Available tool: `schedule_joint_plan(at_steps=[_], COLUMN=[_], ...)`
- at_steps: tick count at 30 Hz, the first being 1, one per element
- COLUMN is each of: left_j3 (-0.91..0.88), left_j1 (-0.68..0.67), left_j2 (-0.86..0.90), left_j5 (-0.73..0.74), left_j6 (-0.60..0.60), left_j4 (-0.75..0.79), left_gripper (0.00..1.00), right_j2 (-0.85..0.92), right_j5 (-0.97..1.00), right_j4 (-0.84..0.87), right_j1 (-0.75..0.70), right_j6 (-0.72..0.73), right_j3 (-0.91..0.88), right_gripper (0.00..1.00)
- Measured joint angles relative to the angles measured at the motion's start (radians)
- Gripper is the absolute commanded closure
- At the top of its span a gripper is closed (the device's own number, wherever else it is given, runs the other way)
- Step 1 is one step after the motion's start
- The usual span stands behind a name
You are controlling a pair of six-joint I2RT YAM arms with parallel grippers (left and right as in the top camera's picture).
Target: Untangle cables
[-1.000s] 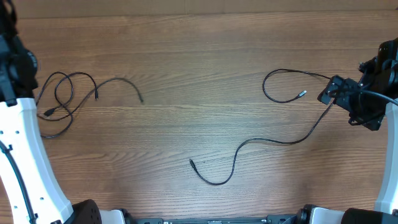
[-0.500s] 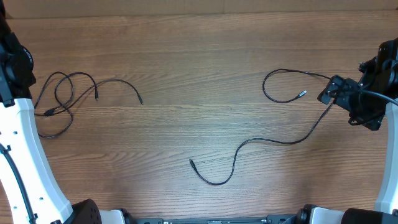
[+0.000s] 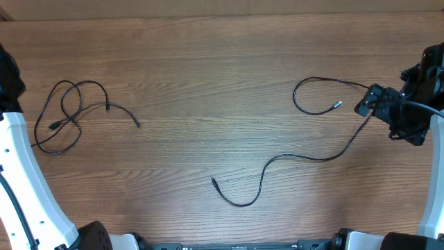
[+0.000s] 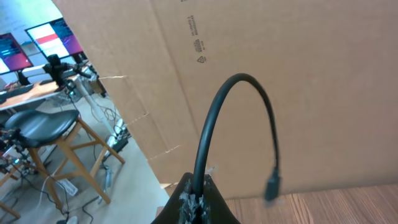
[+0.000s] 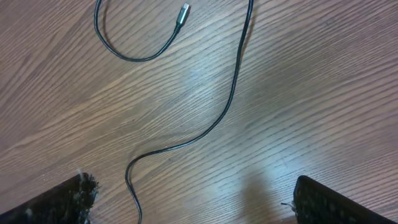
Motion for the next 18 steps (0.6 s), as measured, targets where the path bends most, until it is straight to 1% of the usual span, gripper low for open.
schedule_joint_plan(at_steps=[3, 7, 10, 13, 15, 17, 18], left_j3=[0.000, 0.000, 0.000, 0.000, 0.000, 0.000, 0.000], left_j1=[0.034, 0.118, 0.192, 0.257, 0.298, 0.322, 0.330], left_j2=[0.000, 0.000, 0.000, 0.000, 0.003, 0.010, 0.019], left_j5=[0.083, 0.246, 0.438, 0.731, 0.997, 1.212, 1.358], left_j6=[0.037, 0.081, 0.103, 0.136, 0.173, 0.200, 0.223], left_j4=[0.040, 0.072, 0.079, 0.111, 0.140, 0.148, 0.146], left_gripper=[0.96, 0.96, 0.96, 0.96, 0.96, 0.96, 0.96], right_j2=[0.000, 0.000, 0.000, 0.000, 0.000, 0.000, 0.000], right_j5=[0.000, 0.000, 0.000, 0.000, 0.000, 0.000, 0.000], right_j4=[0.000, -0.003, -0.006, -0.007, -0.009, -0.009, -0.009], right_j1=[0.000, 0.000, 0.000, 0.000, 0.000, 0.000, 0.000], right_j6=[0.000, 0.000, 0.000, 0.000, 0.001, 0.000, 0.000], right_j3=[0.000, 0.000, 0.000, 0.000, 0.000, 0.000, 0.000], right_gripper=[0.00, 0.00, 0.00, 0.00, 0.00, 0.00, 0.00])
